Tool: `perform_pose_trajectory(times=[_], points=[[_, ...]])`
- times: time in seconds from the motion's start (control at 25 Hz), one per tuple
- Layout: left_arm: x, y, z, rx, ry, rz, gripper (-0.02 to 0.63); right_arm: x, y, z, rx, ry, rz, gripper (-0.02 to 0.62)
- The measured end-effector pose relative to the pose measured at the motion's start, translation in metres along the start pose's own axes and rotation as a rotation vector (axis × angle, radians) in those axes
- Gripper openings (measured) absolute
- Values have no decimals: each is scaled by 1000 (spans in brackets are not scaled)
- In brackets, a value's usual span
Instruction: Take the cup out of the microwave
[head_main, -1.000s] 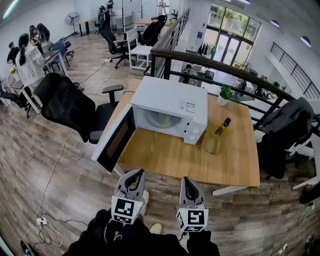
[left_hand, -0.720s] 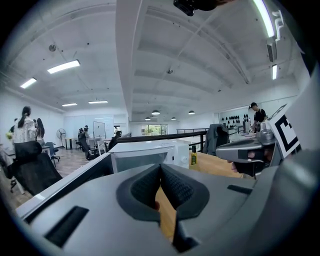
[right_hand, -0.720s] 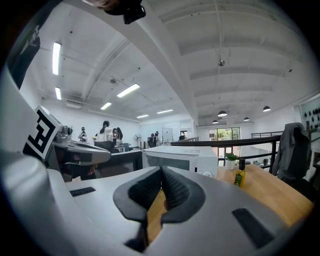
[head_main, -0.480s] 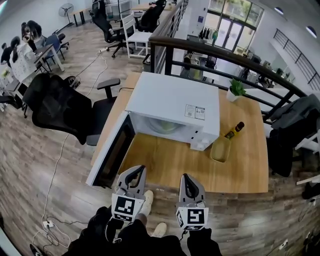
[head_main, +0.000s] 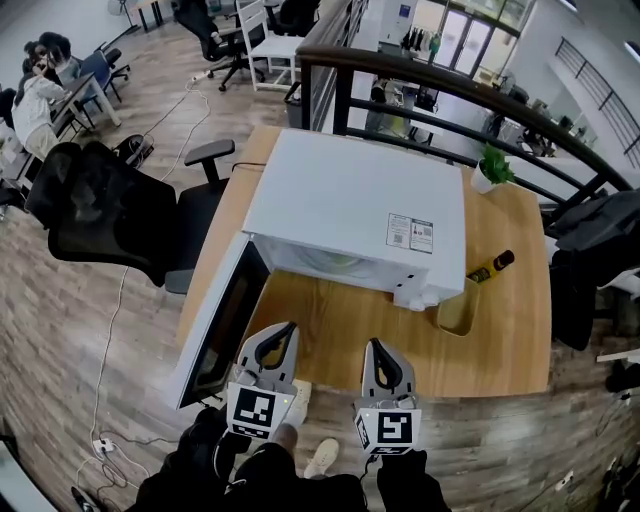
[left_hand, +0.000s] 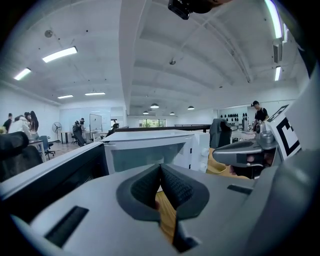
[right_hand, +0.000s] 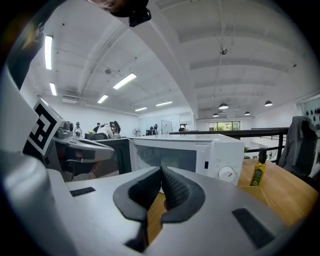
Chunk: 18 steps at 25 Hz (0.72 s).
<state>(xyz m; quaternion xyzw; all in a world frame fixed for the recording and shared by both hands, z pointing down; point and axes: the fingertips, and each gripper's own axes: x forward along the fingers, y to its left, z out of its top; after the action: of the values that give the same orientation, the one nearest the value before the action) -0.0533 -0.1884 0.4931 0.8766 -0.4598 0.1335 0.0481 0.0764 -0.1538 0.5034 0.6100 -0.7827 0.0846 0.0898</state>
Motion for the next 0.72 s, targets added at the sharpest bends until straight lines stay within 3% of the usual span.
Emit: perform_pose_trajectory(times=[0.52, 0.72], points=[[60, 38, -19, -11, 47, -15, 23, 80, -4, -19, 10, 17, 5, 17], [73, 48, -20, -21, 49, -12, 23, 108, -7, -19, 42, 11, 3, 73]])
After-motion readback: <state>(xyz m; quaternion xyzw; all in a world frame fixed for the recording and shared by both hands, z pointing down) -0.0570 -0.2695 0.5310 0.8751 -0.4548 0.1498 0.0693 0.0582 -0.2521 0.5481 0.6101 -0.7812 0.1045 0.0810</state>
